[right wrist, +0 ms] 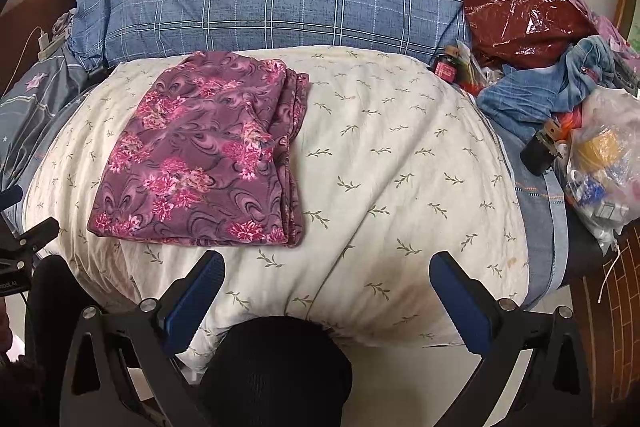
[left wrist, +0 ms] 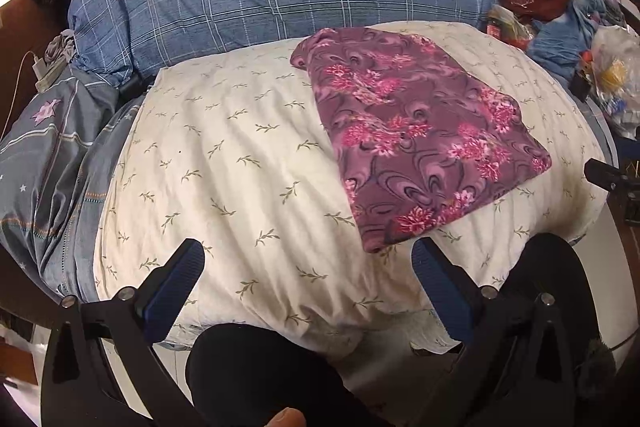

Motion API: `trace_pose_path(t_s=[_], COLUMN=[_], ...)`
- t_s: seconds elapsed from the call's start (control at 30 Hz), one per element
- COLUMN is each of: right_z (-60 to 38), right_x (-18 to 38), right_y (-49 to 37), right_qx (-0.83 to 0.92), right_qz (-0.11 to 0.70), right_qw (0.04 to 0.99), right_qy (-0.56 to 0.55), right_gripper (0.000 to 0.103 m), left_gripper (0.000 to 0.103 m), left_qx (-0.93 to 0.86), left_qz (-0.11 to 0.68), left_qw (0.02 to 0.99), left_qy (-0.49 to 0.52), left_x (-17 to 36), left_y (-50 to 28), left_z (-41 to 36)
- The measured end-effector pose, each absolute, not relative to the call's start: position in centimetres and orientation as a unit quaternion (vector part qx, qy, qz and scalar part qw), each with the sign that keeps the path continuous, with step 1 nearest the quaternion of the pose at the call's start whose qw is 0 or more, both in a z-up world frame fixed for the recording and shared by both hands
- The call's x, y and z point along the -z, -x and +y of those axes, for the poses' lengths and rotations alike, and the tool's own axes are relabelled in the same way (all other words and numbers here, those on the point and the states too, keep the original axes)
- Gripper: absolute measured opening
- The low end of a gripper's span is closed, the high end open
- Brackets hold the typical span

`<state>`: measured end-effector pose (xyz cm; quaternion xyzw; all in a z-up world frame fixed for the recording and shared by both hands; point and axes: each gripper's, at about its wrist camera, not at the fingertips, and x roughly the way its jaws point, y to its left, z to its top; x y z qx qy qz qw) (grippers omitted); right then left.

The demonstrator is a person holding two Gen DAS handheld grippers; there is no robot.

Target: Fold small clothes

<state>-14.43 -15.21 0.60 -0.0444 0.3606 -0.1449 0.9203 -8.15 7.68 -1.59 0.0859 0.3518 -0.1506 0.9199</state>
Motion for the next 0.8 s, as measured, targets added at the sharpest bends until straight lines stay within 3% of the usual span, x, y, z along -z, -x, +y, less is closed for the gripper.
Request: trace_pose_path(t_s=[0.47,0.8], right_z=[-14.8,-14.1], right_x=[-0.3,-1.2], right_y=[13.3,13.5], right_qx=[0.177,0.17], right_qz=[0.391,0.37], right_qw=[0.901,0.91], right_qy=[0.063,0.077], right_gripper=[0.103,0.103], left_gripper=[0.103,0.103], left_qx=[0.16,0.168], left_qz=[0.355,0.357], left_qw=[0.917,0.915], left_qy=[-0.09,-0.087], left_x=[1.7,1.8], left_y=[8.3,8.2], left_z=[6.9,6.8])
